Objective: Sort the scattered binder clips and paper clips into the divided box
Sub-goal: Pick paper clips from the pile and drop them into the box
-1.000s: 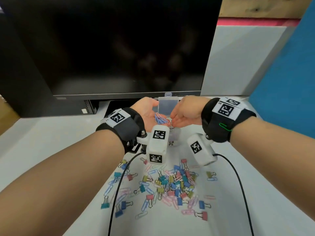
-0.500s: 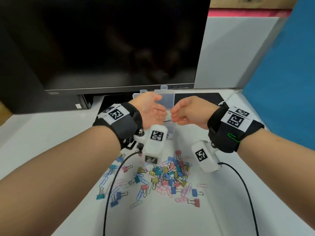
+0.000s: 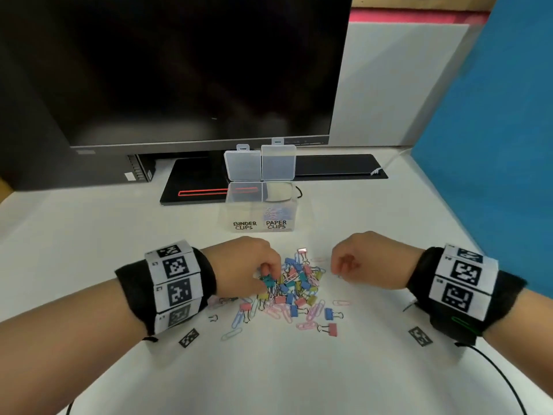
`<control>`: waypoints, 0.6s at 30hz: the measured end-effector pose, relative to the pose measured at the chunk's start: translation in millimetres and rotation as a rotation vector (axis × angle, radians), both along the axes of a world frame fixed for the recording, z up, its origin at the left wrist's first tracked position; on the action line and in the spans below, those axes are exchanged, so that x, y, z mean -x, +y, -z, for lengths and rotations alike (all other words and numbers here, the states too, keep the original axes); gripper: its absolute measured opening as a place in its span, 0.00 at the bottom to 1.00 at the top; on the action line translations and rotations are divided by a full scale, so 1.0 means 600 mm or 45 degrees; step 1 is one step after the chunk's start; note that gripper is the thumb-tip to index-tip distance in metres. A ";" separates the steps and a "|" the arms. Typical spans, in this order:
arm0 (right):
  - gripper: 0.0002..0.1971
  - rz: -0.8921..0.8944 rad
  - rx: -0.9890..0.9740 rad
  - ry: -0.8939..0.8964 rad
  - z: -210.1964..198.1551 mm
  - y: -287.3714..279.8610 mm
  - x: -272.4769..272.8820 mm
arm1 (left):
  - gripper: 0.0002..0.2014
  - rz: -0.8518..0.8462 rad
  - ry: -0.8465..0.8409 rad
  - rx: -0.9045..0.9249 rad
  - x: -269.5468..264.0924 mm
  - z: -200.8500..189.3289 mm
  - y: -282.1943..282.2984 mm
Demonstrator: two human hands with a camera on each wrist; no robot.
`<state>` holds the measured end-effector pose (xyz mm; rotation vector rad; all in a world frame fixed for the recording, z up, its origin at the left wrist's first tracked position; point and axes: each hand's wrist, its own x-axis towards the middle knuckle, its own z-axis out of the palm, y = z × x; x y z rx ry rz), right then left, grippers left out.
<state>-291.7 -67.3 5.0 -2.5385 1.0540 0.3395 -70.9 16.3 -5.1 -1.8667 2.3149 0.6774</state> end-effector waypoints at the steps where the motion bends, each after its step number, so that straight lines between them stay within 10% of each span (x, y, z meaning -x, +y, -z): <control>1: 0.11 0.005 0.015 -0.067 0.007 0.002 -0.004 | 0.14 0.006 0.016 0.018 0.003 0.004 -0.002; 18: 0.03 0.029 0.106 -0.083 0.033 -0.009 -0.048 | 0.07 -0.095 -0.007 0.081 -0.003 0.016 0.000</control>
